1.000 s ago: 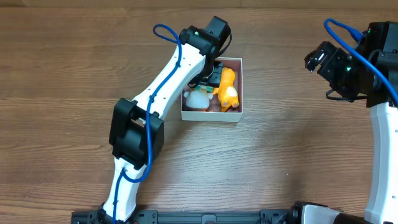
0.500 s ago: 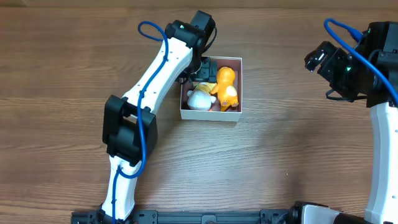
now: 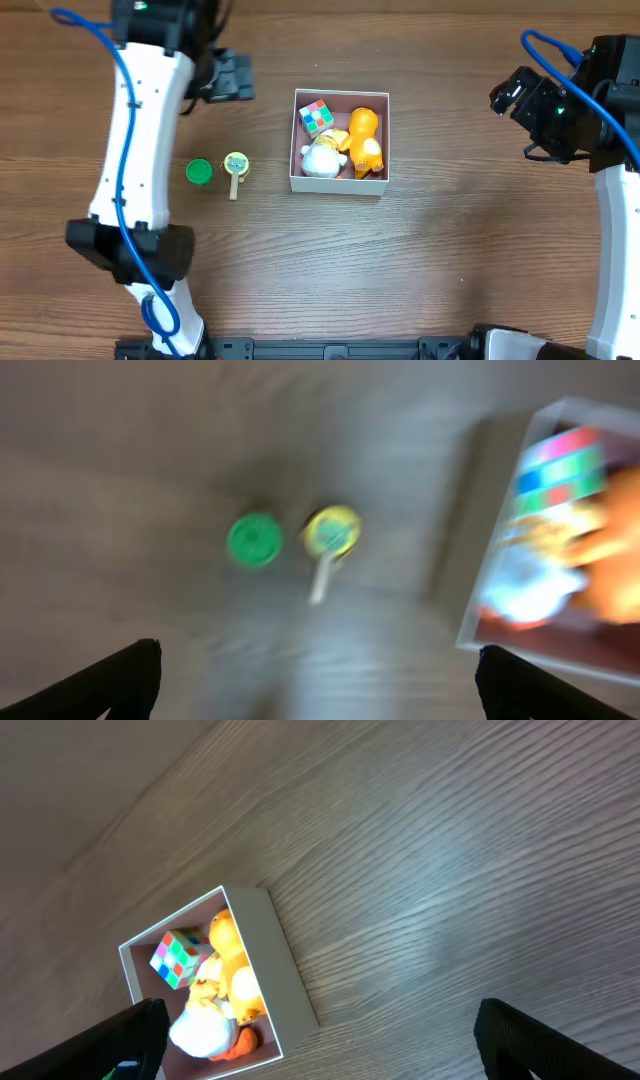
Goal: Pack container
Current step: 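Move the left gripper down and grasp the green round toy, then drop the green toy into the box with the left gripper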
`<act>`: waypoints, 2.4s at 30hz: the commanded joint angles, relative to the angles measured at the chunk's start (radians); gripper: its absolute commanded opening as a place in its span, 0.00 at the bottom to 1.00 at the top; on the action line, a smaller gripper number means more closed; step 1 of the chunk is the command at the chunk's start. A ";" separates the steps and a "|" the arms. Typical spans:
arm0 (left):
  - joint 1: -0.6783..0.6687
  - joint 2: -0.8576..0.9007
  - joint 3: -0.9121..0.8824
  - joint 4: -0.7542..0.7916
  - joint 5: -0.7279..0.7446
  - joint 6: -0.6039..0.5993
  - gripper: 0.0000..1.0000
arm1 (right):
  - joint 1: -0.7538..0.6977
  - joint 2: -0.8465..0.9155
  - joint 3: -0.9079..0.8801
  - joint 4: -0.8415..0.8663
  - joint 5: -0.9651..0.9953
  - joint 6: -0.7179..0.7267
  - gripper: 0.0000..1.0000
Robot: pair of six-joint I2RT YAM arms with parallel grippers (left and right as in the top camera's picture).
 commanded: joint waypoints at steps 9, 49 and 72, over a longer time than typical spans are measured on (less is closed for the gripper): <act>0.170 -0.003 -0.568 0.243 0.013 0.106 1.00 | -0.006 0.003 0.008 0.005 0.002 0.005 1.00; 0.175 -0.003 -1.012 0.862 0.093 0.204 0.62 | -0.006 0.003 0.008 0.005 0.002 0.005 1.00; 0.175 -0.020 -0.968 0.799 0.066 0.197 0.43 | -0.006 0.003 0.008 0.005 0.002 0.005 1.00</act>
